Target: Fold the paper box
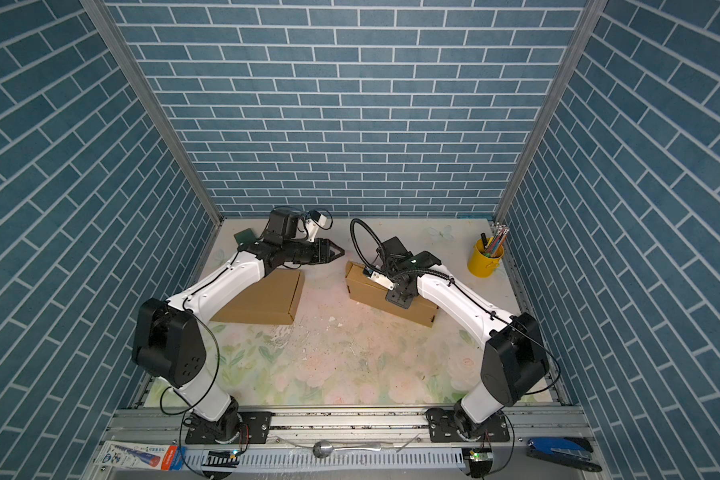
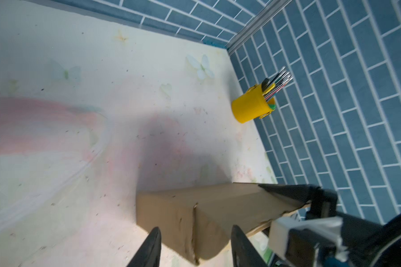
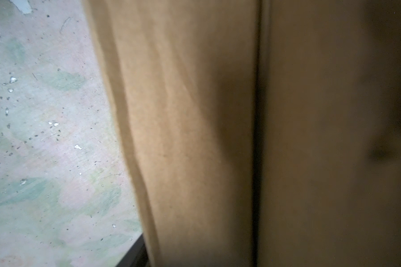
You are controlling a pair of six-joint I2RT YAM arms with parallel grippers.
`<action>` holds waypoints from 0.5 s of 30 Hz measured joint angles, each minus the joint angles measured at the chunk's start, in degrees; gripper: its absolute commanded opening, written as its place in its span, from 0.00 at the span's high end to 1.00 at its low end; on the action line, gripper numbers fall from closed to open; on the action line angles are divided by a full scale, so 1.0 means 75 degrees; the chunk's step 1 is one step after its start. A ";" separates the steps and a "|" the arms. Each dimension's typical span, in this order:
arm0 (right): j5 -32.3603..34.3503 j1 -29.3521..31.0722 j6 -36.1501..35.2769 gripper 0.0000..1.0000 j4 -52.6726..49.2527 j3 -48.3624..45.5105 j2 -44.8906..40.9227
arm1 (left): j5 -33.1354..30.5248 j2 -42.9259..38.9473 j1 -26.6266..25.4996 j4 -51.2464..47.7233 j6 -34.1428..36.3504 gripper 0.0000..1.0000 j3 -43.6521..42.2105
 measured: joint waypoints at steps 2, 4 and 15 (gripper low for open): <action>0.0003 0.0000 0.0003 0.38 0.0009 -0.0006 0.0000 | 0.0122 0.0297 -0.0020 0.0291 -0.0358 0.50 0.0227; 0.0006 0.0000 0.0000 0.38 0.0026 -0.0017 0.0000 | 0.0192 0.0557 -0.0058 0.0446 -0.0592 0.49 0.0323; 0.0003 0.0000 0.0003 0.38 0.0064 -0.0044 -0.0015 | 0.0589 0.0941 -0.0353 0.0513 -0.0836 0.50 0.0291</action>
